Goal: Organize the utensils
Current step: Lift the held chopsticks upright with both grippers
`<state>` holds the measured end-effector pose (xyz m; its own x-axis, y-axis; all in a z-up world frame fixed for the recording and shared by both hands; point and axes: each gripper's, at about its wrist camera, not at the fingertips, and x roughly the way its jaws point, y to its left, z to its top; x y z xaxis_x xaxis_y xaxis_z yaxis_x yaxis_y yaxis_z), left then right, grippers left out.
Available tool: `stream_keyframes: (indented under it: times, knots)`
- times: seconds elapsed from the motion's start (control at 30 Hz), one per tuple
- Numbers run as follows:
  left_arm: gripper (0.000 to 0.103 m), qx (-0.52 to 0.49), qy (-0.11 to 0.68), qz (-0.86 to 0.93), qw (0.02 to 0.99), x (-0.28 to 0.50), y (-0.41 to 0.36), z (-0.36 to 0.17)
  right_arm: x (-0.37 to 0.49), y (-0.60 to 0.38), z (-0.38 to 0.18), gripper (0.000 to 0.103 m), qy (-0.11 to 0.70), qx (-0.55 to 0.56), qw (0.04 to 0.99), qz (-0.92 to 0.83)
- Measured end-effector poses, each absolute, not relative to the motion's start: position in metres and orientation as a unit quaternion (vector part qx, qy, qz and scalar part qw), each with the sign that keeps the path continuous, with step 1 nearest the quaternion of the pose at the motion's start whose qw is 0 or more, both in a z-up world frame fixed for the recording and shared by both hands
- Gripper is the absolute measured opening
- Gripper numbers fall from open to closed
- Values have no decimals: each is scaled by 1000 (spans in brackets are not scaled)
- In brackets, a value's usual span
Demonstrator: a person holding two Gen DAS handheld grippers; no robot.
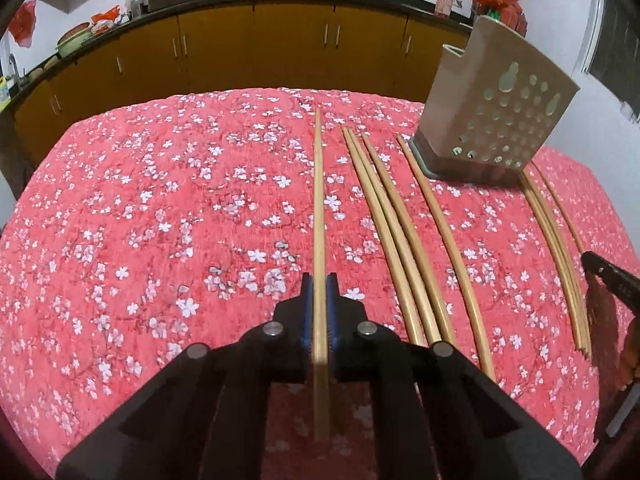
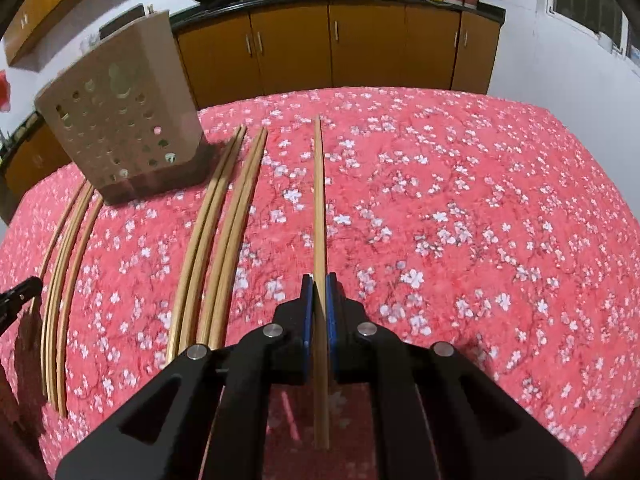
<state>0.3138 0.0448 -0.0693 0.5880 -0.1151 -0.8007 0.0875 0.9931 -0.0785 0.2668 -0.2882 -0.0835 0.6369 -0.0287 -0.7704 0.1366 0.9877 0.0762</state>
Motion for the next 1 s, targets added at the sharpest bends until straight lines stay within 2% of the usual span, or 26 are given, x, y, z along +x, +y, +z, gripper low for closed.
stream_keyframes:
  times: [0.3,0.7,1.0]
  knots:
    - [10,-28,446,-65,892,284,52,-67,251,-286,-80,8,427,65,901,-32]
    - [8,23,436,-48,898,262,39,-69,238,-283,-75,7,422,59,904,-28]
    - [8,17,401,-48,915,256,51,-27,211,-293,-23,7,359,54,931,-26]
